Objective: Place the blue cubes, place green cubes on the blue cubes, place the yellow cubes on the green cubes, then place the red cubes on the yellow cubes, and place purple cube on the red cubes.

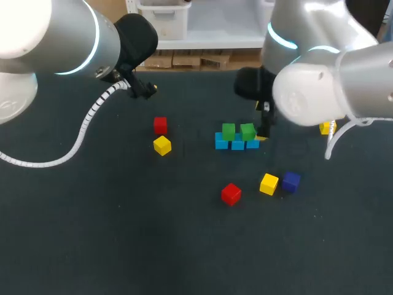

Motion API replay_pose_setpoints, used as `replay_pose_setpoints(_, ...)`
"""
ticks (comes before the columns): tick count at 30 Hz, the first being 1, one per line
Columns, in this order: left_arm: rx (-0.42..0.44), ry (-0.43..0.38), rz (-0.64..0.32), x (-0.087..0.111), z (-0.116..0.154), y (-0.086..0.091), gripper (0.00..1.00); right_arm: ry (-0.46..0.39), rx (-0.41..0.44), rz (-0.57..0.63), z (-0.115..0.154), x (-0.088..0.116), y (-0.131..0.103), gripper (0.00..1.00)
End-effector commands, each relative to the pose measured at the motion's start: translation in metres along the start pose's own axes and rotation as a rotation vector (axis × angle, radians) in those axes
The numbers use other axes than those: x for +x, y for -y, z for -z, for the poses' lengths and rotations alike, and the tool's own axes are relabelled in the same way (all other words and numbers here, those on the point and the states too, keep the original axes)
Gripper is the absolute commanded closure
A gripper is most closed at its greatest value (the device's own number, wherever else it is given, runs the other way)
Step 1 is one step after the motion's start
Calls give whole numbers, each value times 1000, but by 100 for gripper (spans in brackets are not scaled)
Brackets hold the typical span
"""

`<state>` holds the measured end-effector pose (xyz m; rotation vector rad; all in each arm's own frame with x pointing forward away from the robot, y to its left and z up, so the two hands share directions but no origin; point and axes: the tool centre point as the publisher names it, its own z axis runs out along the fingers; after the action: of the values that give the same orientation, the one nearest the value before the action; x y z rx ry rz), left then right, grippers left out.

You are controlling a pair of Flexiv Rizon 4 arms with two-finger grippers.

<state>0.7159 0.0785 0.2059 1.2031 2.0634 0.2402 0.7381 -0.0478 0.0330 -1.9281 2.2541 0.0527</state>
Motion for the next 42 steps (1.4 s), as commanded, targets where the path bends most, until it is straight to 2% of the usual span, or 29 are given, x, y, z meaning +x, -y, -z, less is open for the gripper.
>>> replay_pose_setpoints(1, 2, 1, 0, 0, 0, -1, 0, 29, 7, -47, 17, 16, -9, 0)
replay_pose_setpoints(10, 2, 1, 0, 0, 0, -1, 0, 1, 8, -78, 33, 14, -49, 0)
replay_pose_setpoints(19, 2, 1, 0, 0, 0, -1, 0, 30, -2, -176, 44, 21, -93, 0)
replay_pose_setpoints(27, 2, 1, 0, 0, 0, -1, 0, 11, -36, -117, 34, 21, -136, 0)
replay_pose_setpoints(34, 2, 1, 0, 0, 0, -1, 0, -18, -71, -118, 15, 10, -151, 0)
replay_pose_setpoints(42, 2, 1, 0, 0, 0, -1, 0, -48, -83, -148, 5, 16, -151, 0)
